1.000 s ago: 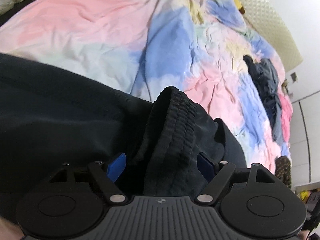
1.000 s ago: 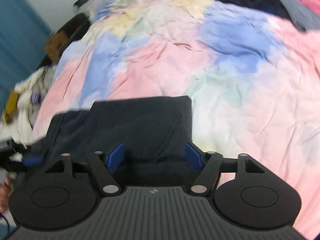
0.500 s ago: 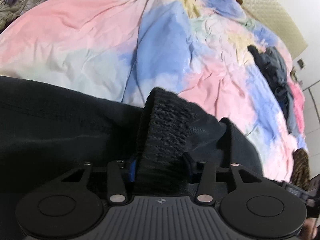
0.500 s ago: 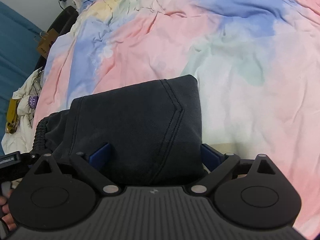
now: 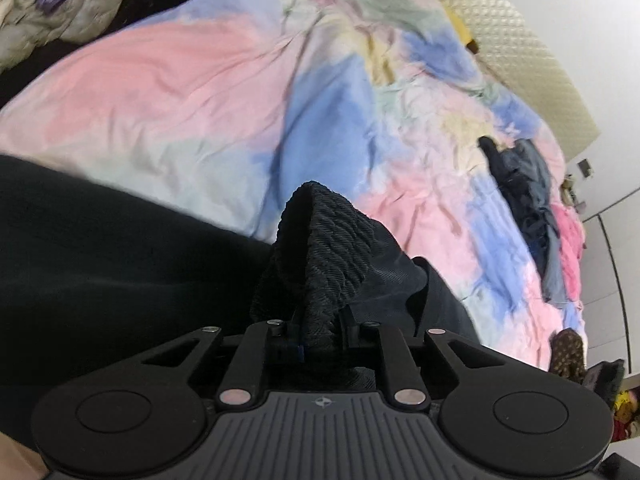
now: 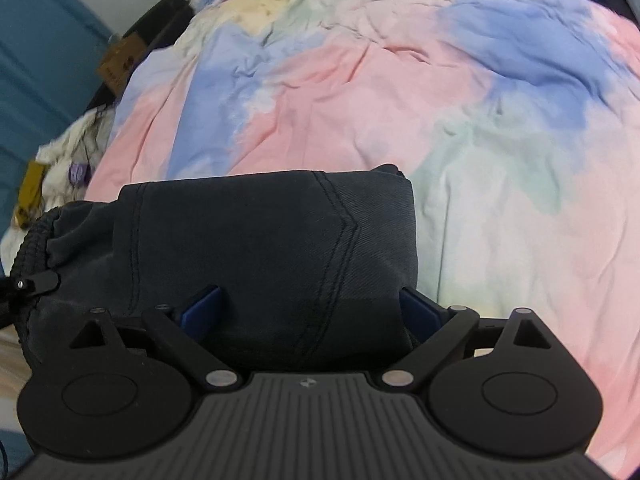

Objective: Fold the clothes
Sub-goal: 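Press the folded bundle flat and open both grippers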

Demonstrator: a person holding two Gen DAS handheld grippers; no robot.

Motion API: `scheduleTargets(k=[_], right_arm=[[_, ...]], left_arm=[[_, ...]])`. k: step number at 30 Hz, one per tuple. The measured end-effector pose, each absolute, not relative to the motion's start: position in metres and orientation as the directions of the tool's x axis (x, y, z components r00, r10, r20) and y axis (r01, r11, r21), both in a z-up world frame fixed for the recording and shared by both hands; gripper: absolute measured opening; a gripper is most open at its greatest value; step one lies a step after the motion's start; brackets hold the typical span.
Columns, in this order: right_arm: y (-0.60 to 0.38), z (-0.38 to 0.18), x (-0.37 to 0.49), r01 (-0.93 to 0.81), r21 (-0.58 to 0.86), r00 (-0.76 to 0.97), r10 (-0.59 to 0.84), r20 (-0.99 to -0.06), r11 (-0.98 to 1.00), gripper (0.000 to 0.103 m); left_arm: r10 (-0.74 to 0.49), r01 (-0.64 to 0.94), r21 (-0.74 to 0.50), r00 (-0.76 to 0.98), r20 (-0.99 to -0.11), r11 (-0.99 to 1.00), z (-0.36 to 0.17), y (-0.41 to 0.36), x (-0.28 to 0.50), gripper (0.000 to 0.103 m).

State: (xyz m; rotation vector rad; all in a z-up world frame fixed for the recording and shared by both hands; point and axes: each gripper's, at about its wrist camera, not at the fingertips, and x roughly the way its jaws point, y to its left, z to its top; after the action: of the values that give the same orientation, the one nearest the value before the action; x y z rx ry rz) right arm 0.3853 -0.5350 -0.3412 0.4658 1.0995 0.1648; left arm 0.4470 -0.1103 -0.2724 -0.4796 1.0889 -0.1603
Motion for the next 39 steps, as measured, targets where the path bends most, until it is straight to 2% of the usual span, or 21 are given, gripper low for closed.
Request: scheduleTargets(k=[8,14,17,27,35,39], right_arm=[[-0.528,-0.364,0.393,0.101,0.383,0.386,0.319,-0.866,0.918,0.099],[-0.530,-0.372,0.397,0.115,0.395,0.370,0.330,-0.868,0.911,0.100],[-0.530,-0.366,0.396,0.116,0.393,0.371,0.327,-0.869,0.912,0.099],[-0.535,-0.322,0.355,0.161,0.370,0.426,0.274,-0.862,0.915,0.096],[-0.527,-0.289,0.312,0.196,0.328,0.427,0.221,-0.877,0.924,0.096],[-0.522,-0.277,0.298,0.227,0.317,0.426,0.199,-0.882,0.921,0.096]], left_arm=[[-0.323,-0.229,-0.444,0.420,-0.848,0.866,-0.326,-0.102,0.456,0.024],[-0.335,-0.222,-0.455,0.424,-0.842,0.863,-0.327,-0.101,0.458,0.029],[-0.350,-0.214,-0.469,0.427,-0.834,0.857,-0.320,-0.101,0.450,0.035],[-0.405,-0.319,-0.618,0.530,-0.745,0.719,-0.290,-0.050,0.385,0.078],[-0.381,-0.496,-0.710,0.611,-0.694,0.499,-0.312,0.033,0.309,0.082],[-0.316,-0.582,-0.735,0.665,-0.677,0.349,-0.334,0.074,0.280,0.082]])
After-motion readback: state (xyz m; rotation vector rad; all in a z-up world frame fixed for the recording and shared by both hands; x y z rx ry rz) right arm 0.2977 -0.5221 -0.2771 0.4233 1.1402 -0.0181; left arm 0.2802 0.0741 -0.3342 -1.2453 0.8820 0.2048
